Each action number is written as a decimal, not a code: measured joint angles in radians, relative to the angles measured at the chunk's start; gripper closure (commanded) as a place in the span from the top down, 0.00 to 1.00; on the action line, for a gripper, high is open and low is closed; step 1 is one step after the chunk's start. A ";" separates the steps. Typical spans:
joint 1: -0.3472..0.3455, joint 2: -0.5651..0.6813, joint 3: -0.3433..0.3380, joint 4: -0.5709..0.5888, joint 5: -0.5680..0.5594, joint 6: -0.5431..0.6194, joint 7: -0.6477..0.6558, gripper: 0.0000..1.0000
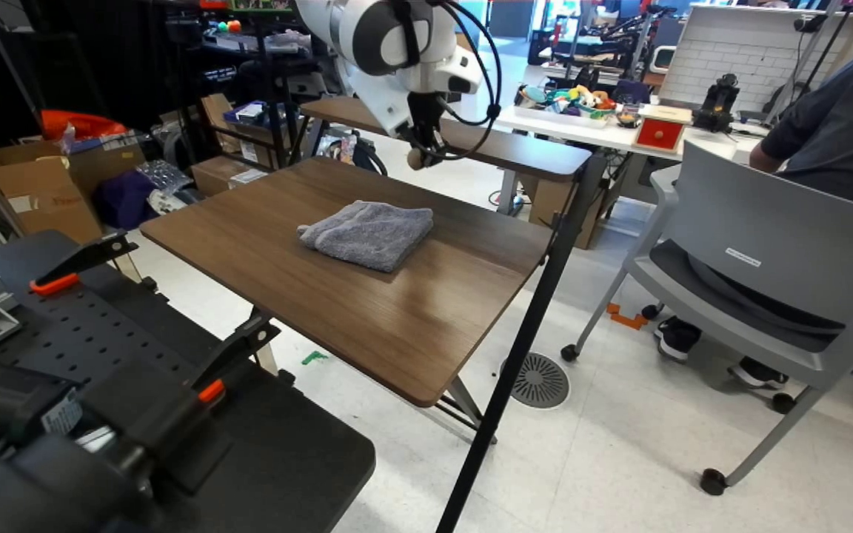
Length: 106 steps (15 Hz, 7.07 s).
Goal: Move the potato to the left, use the grey towel to wipe the tabletop
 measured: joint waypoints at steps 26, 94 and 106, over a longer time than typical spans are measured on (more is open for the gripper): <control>0.206 0.007 0.032 -0.056 0.049 0.091 0.023 0.21; 0.204 0.139 -0.303 0.039 -0.117 -0.330 0.375 1.00; 0.119 0.306 -0.378 0.366 -0.130 -0.509 0.477 1.00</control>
